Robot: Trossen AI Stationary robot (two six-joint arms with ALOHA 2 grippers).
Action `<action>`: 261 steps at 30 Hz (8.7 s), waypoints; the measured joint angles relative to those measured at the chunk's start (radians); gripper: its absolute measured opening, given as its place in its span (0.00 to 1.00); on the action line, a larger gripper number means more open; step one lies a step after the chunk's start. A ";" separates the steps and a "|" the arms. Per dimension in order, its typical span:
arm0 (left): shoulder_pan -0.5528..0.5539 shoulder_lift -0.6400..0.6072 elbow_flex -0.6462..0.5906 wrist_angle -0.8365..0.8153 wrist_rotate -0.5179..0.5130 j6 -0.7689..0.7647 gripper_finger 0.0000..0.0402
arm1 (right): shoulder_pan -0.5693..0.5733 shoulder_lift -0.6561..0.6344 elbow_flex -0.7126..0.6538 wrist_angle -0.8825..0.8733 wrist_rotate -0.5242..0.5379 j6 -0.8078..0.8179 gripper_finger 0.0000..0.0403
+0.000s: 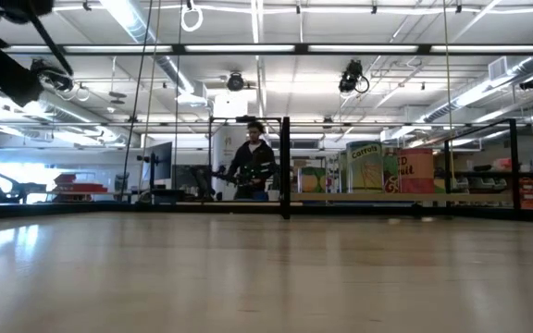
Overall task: Pick and place cans onto a shelf
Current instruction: Put the red/white can on the shelf, then put the green can on the shelf
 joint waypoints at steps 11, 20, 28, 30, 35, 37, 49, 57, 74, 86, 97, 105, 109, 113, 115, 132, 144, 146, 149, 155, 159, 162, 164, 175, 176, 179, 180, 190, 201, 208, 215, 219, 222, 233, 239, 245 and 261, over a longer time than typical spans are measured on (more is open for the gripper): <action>0.176 0.102 -0.044 -0.001 -0.052 0.251 0.13 | -0.037 0.000 0.000 -0.001 0.029 -0.001 0.04; 0.234 0.197 0.025 0.143 -0.033 0.420 0.02 | -0.039 0.000 0.000 -0.015 0.029 -0.006 0.04; 0.305 0.269 0.200 0.429 -0.211 0.571 0.04 | -0.032 0.000 0.000 -0.123 -0.017 -0.182 0.01; 0.320 0.297 0.240 0.511 -0.249 0.621 0.02 | -0.024 0.000 0.000 -0.145 -0.035 -0.217 0.01; 0.347 0.343 0.345 0.680 -0.276 0.741 0.01 | -0.010 0.004 -0.013 -0.199 -0.026 -0.272 0.04; 0.353 0.344 0.409 0.662 -0.277 0.767 0.01 | -0.003 0.008 -0.038 -0.212 -0.024 -0.270 0.05; 0.253 0.270 0.476 -0.034 -0.197 0.649 0.00 | 0.048 0.034 -0.209 -0.089 0.073 -0.237 0.09; 0.174 0.273 0.202 0.151 -0.157 0.519 0.02 | 0.048 0.033 -0.262 -0.008 0.074 -0.210 0.08; 0.212 0.353 0.065 0.820 -0.272 0.617 0.56 | 0.060 0.032 -0.260 -0.010 0.048 -0.165 0.14; 0.262 0.445 0.174 1.150 -0.320 0.760 0.58 | 0.083 0.032 -0.260 -0.047 0.057 -0.231 0.30; 0.184 0.316 0.222 0.920 -0.400 0.655 0.57 | 0.091 0.121 -0.261 0.025 0.050 -0.345 0.43; 0.185 0.265 0.222 0.858 -0.464 0.556 0.60 | 0.132 0.172 -0.260 0.061 0.012 -0.488 0.56; 0.198 0.254 0.222 0.842 -0.464 0.548 0.60 | 0.160 0.201 -0.261 0.051 0.003 -0.566 0.60; 0.205 0.255 0.222 0.840 -0.465 0.547 0.58 | 0.195 0.246 -0.261 0.056 0.000 -0.644 0.61; 0.207 0.257 0.222 0.846 -0.464 0.549 0.58 | 0.208 0.270 -0.261 0.077 0.000 -0.648 0.60; 0.129 0.156 0.222 0.657 -0.433 0.378 0.58 | 0.199 0.378 -0.261 0.111 0.026 -0.607 0.58; 0.013 0.098 0.222 0.544 -0.561 0.294 0.53 | 0.158 0.386 -0.261 0.068 0.021 -0.608 0.58; 0.014 0.100 0.222 0.529 -0.583 0.294 0.50 | 0.149 0.401 -0.261 0.066 0.018 -0.610 0.58; 0.014 0.100 0.222 0.519 -0.609 0.292 0.47 | 0.132 0.444 -0.260 0.056 0.018 -0.619 0.57; 0.016 0.100 0.222 0.491 -0.624 0.267 0.44 | 0.100 0.507 -0.259 0.036 0.052 -0.616 0.53; 0.029 0.101 0.222 0.467 -0.624 0.263 0.44 | 0.085 0.511 -0.262 0.017 0.063 -0.606 0.47; 0.047 0.101 0.222 0.466 -0.629 0.267 0.44 | 0.073 0.507 -0.261 0.003 0.063 -0.573 0.41; 0.065 0.101 0.222 0.466 -0.631 0.267 0.44 | 0.066 0.517 -0.260 -0.009 0.061 -0.554 0.38; 0.229 -0.072 0.222 0.447 -0.537 0.355 0.44 | 0.054 0.527 -0.256 -0.023 0.045 -0.527 0.15; 0.250 -0.101 0.222 0.437 -0.538 0.367 0.44 | 0.054 0.527 -0.257 -0.025 0.044 -0.527 0.12; 0.305 -0.180 0.223 0.400 -0.538 0.382 0.44 | 0.054 0.527 -0.244 -0.055 0.042 -0.522 0.03; 0.320 -0.205 0.223 0.377 -0.538 0.384 0.44 | 0.053 0.524 -0.233 -0.085 0.044 -0.518 0.02; 0.387 -0.331 0.223 0.294 -0.634 0.510 0.44 | -0.077 0.358 -0.071 -0.482 0.144 -0.472 0.02; 0.388 -0.332 0.223 0.289 -0.631 0.624 0.44 | -0.458 0.232 -0.064 -0.403 0.235 -0.556 0.02; 0.388 -0.346 0.223 0.231 -0.535 0.542 0.44 | -0.614 0.294 -0.066 -0.360 0.129 -0.593 0.02; 0.388 -0.356 0.346 0.132 -0.489 0.478 0.44 | -0.658 0.374 -0.066 -0.353 0.036 -0.595 0.02; 0.388 -0.357 0.470 0.084 -0.512 0.477 0.44 | -0.669 0.419 -0.066 -0.339 0.028 -0.595 0.02; 0.388 -0.357 0.541 0.079 -0.530 0.479 0.44 | -0.678 0.444 -0.066 -0.323 0.028 -0.594 0.02; 0.388 -0.356 0.609 -0.004 -0.534 0.507 0.44 | -0.675 0.458 -0.066 -0.316 -0.001 -0.587 0.13; 0.388 -0.341 0.609 0.005 -0.534 0.507 0.44 | -0.673 0.458 -0.066 -0.308 -0.001 -0.590 0.17; 0.383 -0.322 0.609 0.019 -0.516 0.526 0.44 | -0.667 0.433 -0.064 -0.286 0.031 -0.613 0.16; 0.271 -0.272 0.423 0.044 -0.292 0.390 0.43 | -0.442 0.141 -0.039 -0.277 -0.017 -0.626 0.11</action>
